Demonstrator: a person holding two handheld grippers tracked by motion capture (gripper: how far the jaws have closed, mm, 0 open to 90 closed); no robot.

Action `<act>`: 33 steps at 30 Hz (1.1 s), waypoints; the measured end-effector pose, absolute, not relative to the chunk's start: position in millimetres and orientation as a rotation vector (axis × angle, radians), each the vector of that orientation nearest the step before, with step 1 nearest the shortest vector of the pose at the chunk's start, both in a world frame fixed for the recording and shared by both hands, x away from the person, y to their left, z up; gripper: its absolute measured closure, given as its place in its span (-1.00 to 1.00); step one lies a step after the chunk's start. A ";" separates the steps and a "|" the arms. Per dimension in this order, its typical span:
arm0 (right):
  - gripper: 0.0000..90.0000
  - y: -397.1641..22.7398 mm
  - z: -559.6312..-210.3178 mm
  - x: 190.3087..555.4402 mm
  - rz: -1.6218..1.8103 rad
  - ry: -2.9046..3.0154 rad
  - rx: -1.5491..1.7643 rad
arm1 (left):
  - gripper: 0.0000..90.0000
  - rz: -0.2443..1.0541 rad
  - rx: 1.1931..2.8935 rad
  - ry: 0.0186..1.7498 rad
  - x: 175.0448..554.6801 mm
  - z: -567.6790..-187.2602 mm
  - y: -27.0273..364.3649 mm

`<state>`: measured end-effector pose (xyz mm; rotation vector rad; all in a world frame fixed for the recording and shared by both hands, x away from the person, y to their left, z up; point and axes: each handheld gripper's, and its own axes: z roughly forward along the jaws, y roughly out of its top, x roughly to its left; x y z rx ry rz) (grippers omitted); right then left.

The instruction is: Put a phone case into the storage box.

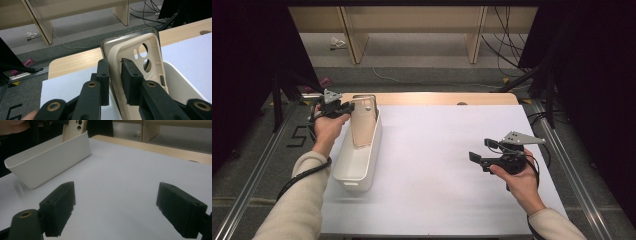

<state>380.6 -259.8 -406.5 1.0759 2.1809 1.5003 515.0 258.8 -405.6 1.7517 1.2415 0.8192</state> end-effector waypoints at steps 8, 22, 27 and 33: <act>-0.63 -259.8 -406.6 380.7 1.500 2.181 1.076 | 0.61 0.838 1.789 1.239 518.2 -406.3 256.9; -0.63 -259.7 -406.6 380.8 1.500 2.181 1.077 | 0.15 0.894 1.807 1.221 514.0 -393.2 254.4; -0.63 -259.5 -406.9 381.1 1.499 2.183 1.075 | -0.09 0.881 1.784 1.199 505.6 -384.2 252.8; -0.63 -259.6 -407.1 381.5 1.499 2.183 1.075 | -0.39 0.873 1.796 1.195 489.7 -375.1 251.2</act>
